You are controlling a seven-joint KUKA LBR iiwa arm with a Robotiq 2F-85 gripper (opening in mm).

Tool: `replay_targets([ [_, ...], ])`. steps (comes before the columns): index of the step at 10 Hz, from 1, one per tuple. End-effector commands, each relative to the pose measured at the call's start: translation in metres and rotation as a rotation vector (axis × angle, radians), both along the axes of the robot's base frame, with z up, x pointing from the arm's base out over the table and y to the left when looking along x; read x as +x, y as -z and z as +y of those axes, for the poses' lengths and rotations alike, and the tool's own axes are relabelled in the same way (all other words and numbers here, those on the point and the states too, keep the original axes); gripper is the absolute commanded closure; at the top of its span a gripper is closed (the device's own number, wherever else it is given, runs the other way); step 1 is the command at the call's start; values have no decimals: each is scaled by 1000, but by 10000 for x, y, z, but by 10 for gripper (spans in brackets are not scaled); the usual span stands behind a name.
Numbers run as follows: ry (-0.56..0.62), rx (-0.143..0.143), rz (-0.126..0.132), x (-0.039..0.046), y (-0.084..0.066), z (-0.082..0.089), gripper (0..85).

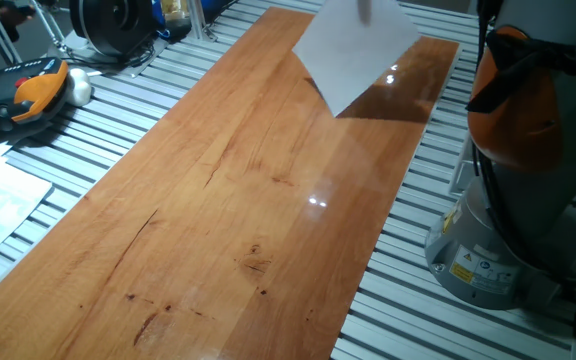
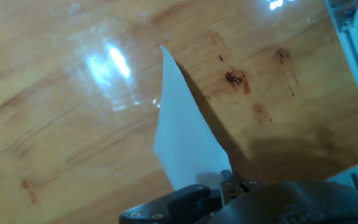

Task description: Flip over and spread out the paper that is laid flat on the table

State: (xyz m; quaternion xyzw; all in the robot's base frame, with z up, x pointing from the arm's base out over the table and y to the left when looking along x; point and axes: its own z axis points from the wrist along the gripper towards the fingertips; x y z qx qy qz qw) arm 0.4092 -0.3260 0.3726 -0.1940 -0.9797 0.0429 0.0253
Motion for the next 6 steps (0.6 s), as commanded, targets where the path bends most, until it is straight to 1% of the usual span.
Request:
replay_targets([
  [1,9,-8,8,4,-228,30,850],
  [2,18,-11,10,4,-294,92,850],
  [3,32,-22,9,14,-317,183,850],
  [4,40,-47,9,36,-330,276,850],
  [5,48,-72,9,57,-336,330,850],
  [6,59,-76,9,76,-312,334,850],
])
